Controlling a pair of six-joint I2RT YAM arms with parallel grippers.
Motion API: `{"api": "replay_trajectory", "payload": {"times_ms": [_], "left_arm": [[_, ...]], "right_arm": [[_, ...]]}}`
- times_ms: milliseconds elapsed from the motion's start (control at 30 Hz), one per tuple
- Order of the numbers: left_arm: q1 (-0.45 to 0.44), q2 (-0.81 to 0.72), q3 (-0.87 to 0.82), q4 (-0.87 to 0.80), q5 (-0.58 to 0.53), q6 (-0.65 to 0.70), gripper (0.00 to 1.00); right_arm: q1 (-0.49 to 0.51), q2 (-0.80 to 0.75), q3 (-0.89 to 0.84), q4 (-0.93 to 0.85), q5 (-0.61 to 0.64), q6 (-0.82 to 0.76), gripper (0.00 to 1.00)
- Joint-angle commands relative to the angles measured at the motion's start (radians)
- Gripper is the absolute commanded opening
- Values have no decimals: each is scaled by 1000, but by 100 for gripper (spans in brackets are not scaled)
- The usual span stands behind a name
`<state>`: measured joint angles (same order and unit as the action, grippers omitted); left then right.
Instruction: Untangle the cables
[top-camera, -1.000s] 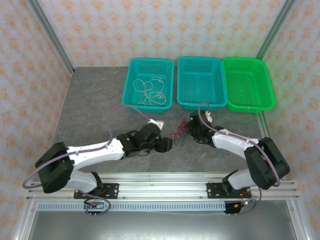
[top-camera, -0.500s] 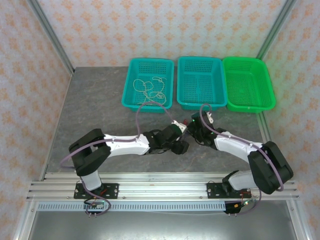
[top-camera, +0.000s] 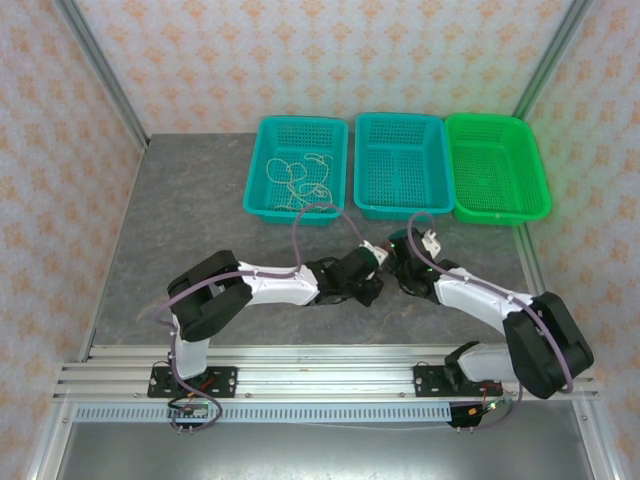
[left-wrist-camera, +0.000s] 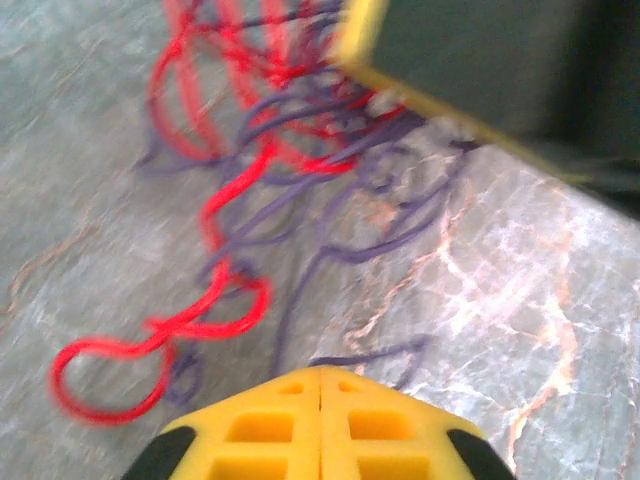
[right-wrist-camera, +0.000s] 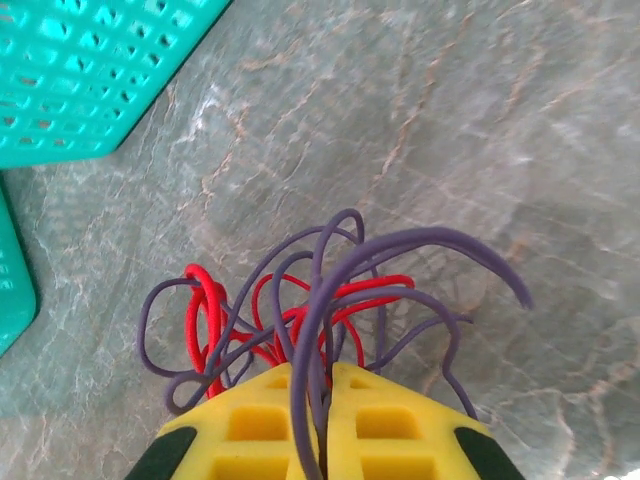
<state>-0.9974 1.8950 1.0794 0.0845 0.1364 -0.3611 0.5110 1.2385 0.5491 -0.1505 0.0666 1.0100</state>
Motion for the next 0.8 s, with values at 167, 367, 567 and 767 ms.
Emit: {"api": "replay_trajectory", "payload": {"times_ms": [167,367,567,767], "left_arm": [[69,-155,-192,112,-2,-97,0],[89,-184,-219,257,176,-128,14],[32,-85,-99,277,149,-290,42],[27,8,-60,363,129,-378,54]], "right_arm": [[-108,-133,-70,-67,63,47,0],[-117,-105,-84,111,-149,-46,5],[-114,-28,-38,68,-165,-22,5],[-115,-46,-37,56,-164,-28,5]]}}
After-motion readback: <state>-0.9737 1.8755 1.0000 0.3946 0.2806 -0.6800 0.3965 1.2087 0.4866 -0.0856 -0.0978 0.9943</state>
